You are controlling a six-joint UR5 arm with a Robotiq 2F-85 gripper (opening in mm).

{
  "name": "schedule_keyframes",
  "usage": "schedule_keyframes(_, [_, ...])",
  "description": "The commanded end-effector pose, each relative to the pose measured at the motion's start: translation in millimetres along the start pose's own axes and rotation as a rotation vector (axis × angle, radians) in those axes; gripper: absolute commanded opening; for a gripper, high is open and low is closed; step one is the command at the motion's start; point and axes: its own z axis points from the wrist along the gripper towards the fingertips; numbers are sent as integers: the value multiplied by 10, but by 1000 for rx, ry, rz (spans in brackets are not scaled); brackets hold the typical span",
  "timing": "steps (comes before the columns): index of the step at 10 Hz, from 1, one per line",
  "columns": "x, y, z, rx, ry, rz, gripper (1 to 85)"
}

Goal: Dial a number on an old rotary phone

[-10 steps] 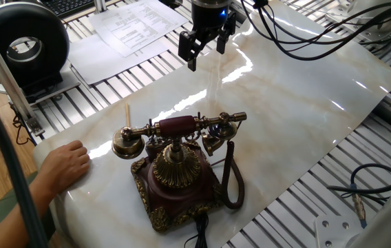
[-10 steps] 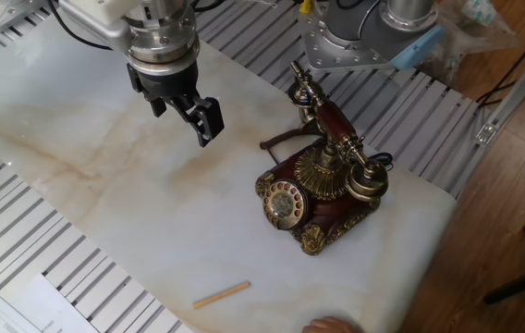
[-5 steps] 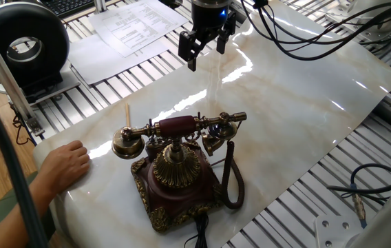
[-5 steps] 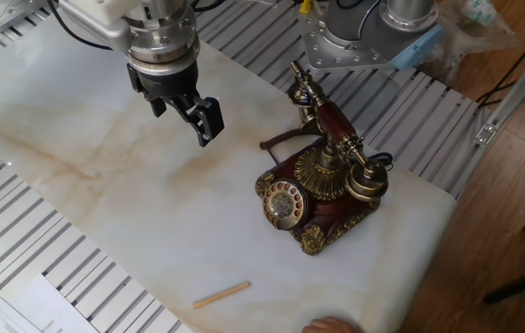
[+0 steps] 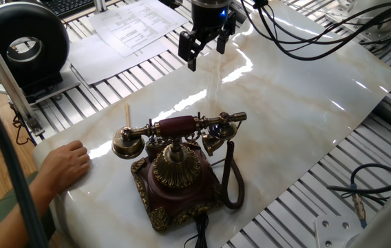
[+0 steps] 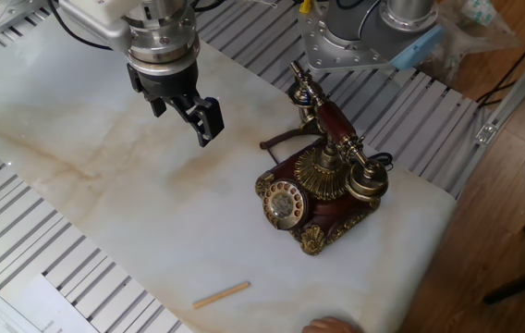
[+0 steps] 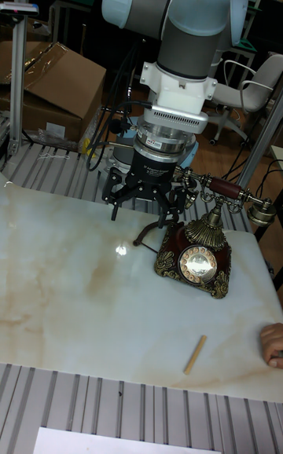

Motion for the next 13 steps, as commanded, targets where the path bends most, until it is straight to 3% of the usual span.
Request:
schedule_keyframes(1, [160,491,-47,-175,79,192,13])
schedule_keyframes(6, [96,554,-28,-179,62,230,13])
schedule_keyframes(8, [-148,840,-38,-219,-9,295,33])
schedule_keyframes(10, [-258,1100,-42,-239,10,292,30])
schedule_keyframes(13, [-499,1142,270,-219,-48,255,17])
